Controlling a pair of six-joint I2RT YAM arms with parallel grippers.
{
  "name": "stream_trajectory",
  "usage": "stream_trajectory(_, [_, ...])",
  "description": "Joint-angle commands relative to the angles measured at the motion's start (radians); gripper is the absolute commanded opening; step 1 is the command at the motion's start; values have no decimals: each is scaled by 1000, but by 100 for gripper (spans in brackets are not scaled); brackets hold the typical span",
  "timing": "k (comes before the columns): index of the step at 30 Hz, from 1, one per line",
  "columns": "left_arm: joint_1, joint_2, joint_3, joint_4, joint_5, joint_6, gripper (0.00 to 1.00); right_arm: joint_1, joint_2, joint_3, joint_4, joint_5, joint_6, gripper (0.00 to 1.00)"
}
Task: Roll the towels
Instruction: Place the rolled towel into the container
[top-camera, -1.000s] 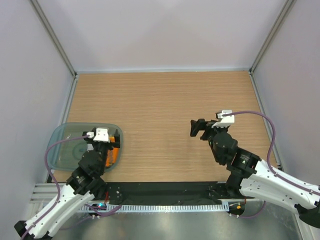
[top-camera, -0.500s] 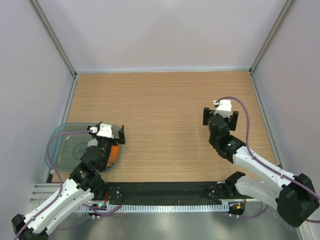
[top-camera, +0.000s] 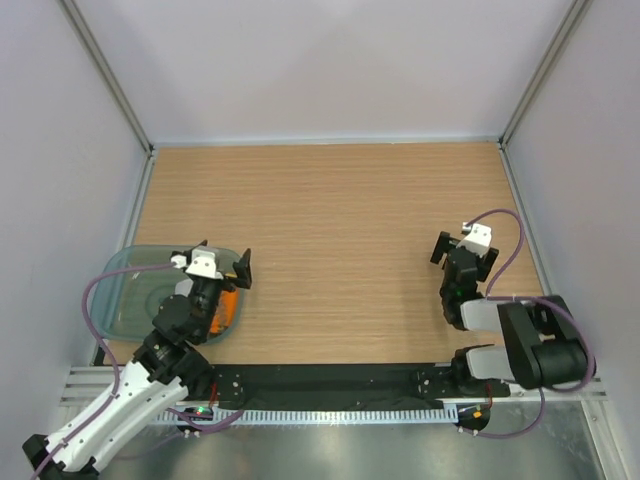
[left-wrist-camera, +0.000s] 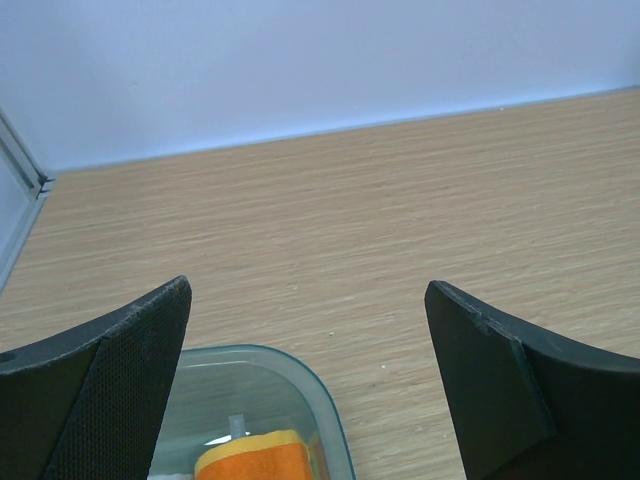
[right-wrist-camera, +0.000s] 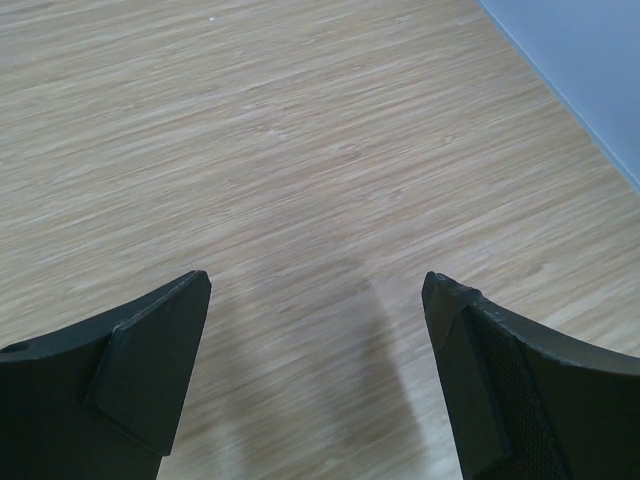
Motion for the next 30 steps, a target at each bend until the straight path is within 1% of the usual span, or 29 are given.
stream_trajectory(1, [4,-24,45,14,10,9,100,-38,156,-29,459,-45,24,95])
stream_trajectory(2, [6,-30,49,6,14,11,100,-44,166,-26,458,-88,7,96])
stream_trajectory(3, [4,-44,52,-3,18,11,100,-56,157,-4,400,-187,-2,95])
stream_trajectory(4, [6,-52,52,-20,18,9,100,-56,192,15,357,-209,-11,100])
stream_trajectory(6, [4,-75,53,-36,-5,-4,100,-63,277,71,403,-240,-31,100])
stream_trajectory(7, [4,-79,52,-48,-22,-8,100,-72,246,112,174,-272,-18,100])
stream_trajectory(8, [4,-86,52,-52,-40,-18,100,-84,246,124,218,-324,-30,100])
stream_trajectory(9, [4,-95,49,-49,-71,-20,100,-84,255,114,254,-334,-41,100])
stream_trajectory(10, [4,-102,46,-48,-77,-18,100,-84,246,117,221,-331,-39,100])
stream_trajectory(11, [6,-106,47,-43,-72,-18,100,-84,244,117,229,-335,-38,100])
stream_trajectory(12, [4,-101,56,-40,-7,-3,100,-84,253,114,258,-335,-41,100])
stream_trajectory(14, [4,-69,84,-31,20,-3,100,-84,241,120,225,-335,-39,100])
stream_trajectory(15, [4,-43,111,-29,-8,-86,100,-84,250,117,242,-337,-39,100])
stream_trajectory(16, [4,6,136,-17,-129,-139,100,-84,247,115,245,-335,-41,100])
stream_trajectory(17, [4,35,162,-37,-191,-196,100,-84,241,118,234,-334,-39,100])
stream_trajectory(18, [4,58,226,-99,-233,-263,100,-84,244,118,233,-335,-39,100])
stream_trajectory(19, [4,98,255,-118,-288,-280,100,-84,247,115,252,-337,-39,100])
stream_trajectory(22, [4,123,317,-175,-272,-287,100,-84,247,117,245,-337,-39,100])
stream_trajectory(25, [4,83,280,-149,-168,-297,100,-84,246,117,243,-335,-41,100])
stream_trajectory(26, [4,48,268,-142,-113,-307,100,-84,246,117,245,-335,-39,100])
stream_trajectory(28, [4,20,248,-148,-88,-323,100,-84,246,117,243,-335,-41,100])
stream_trajectory(30, [4,-21,240,-195,-98,-321,100,-84,247,117,243,-337,-39,100])
